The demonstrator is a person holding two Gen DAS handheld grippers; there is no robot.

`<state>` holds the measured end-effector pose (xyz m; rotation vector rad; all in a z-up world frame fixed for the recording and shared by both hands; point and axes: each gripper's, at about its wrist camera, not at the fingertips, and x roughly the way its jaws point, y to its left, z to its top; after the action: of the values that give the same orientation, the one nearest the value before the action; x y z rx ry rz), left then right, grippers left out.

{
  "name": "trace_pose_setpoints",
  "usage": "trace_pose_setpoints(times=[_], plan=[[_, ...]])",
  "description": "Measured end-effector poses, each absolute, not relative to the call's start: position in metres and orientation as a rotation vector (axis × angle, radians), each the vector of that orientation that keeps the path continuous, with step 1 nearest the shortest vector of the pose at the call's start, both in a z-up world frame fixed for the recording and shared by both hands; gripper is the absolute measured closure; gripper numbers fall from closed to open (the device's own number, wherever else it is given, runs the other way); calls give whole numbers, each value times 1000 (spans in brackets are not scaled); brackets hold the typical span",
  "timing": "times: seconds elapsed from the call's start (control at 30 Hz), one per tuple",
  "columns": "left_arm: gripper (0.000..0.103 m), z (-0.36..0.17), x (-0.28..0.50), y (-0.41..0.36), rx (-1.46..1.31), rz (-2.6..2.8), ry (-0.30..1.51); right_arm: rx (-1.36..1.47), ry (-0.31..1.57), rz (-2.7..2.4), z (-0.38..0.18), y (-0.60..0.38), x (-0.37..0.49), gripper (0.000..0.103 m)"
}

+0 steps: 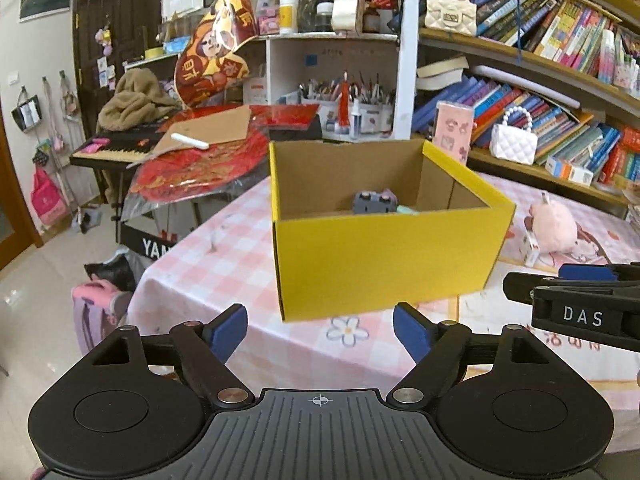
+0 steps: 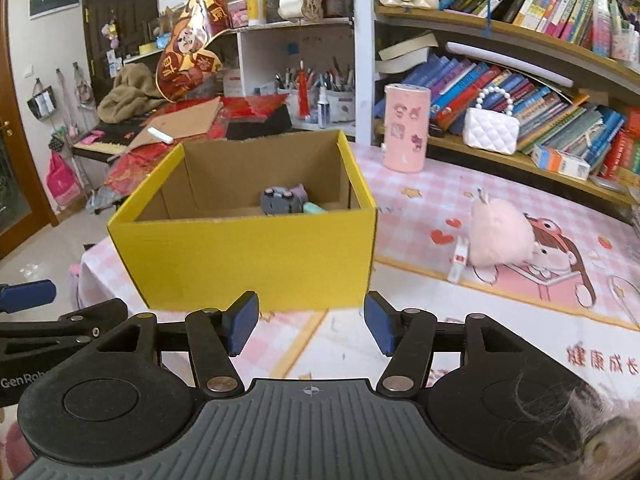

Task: Organize objects
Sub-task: 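Withdraw both open grippers from the box back toward the mat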

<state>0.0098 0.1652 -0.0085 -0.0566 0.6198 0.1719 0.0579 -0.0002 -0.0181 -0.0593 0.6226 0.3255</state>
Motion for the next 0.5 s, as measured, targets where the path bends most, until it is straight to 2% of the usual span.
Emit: trace_pose_setpoints(times=[0.17,0.5], plan=[[16,-14,-1,160,-55,158,642,-60,626,296,-22,-6,40,42],[15,-20,-11,134,-8,64,677,-39,660,199,-33,-26,10,38]])
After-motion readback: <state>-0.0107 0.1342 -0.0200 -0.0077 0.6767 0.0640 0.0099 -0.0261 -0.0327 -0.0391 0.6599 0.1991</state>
